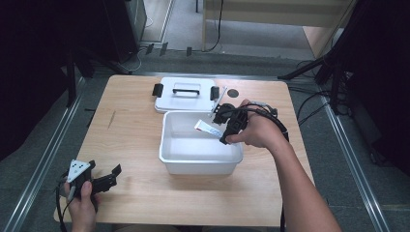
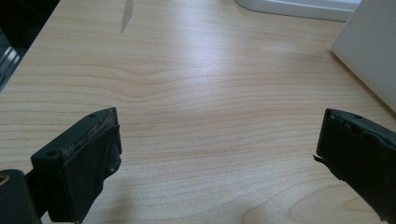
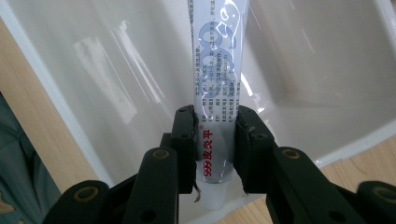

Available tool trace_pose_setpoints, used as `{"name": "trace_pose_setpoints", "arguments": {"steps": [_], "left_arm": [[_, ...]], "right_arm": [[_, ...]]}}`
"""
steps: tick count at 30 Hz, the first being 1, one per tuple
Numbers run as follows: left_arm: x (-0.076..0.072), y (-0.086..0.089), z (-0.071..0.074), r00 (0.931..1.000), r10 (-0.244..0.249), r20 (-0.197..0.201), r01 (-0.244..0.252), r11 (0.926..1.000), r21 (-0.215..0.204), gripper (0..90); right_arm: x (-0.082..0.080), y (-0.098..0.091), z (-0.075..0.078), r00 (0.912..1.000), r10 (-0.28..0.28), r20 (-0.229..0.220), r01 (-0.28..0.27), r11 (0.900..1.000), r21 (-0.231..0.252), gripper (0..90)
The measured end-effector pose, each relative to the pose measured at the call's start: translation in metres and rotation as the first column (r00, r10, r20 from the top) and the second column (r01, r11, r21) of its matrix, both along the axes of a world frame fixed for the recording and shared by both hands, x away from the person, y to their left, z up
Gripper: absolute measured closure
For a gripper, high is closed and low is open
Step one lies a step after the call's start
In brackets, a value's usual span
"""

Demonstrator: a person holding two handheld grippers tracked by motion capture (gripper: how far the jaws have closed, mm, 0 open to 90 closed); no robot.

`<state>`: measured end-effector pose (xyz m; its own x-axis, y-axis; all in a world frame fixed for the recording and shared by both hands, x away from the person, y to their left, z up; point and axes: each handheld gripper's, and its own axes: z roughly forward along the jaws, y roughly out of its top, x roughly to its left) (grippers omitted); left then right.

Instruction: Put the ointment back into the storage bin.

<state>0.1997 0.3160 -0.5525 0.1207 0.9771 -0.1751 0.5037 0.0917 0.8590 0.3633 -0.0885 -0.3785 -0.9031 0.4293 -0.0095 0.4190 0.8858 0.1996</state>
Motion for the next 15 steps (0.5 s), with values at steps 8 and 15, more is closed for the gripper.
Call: {"name": "trace_pose_setpoints", "arguments": {"steps": [8, 15], "left_arm": [[0.000, 0.000, 0.000, 1.0000, 0.000, -0.001, 0.000, 1.0000, -0.002, 0.6], [0.000, 0.000, 0.000, 1.0000, -0.001, -0.002, 0.001, 1.0000, -0.002, 0.6]], "right_arm": [[0.003, 0.002, -0.014, 0.9988, 0.049, 0.005, -0.049, 0.9984, -0.029, 72.7], [0.005, 0.003, -0.028, 0.9983, 0.057, -0.015, -0.058, 0.9975, -0.040, 72.6]]}}
